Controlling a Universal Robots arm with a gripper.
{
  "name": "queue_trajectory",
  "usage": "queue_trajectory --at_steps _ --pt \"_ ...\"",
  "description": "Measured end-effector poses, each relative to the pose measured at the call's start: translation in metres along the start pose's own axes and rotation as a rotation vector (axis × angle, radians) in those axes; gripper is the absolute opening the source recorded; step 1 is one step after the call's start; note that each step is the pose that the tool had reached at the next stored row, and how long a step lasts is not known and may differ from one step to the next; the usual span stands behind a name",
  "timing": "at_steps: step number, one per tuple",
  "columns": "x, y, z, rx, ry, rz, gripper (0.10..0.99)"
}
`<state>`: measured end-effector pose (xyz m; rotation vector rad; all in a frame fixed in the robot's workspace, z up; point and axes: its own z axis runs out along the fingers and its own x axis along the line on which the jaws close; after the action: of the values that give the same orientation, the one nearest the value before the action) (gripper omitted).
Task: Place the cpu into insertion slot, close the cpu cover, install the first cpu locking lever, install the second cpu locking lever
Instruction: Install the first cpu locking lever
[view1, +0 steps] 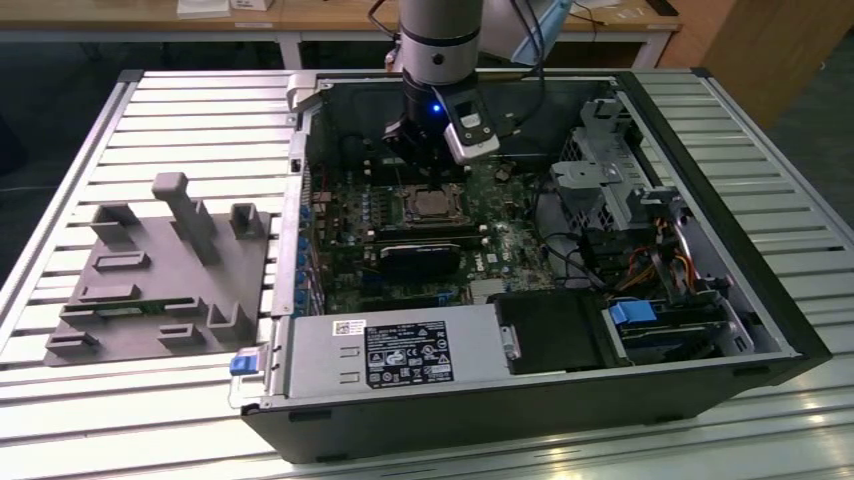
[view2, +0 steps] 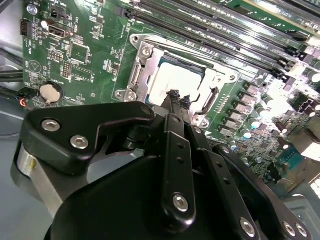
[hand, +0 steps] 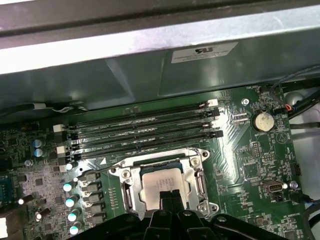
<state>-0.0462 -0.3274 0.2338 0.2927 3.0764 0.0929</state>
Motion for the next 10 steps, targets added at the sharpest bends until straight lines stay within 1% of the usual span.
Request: queue_trajectory --at_steps 3,10 --pt "0.0046 -0.0011 -0.0003 0.000 -0.0001 0.000 0.102" --pt "0.0230 -0.0051 -0.0014 -0.001 -0.0022 0.000 0.102"
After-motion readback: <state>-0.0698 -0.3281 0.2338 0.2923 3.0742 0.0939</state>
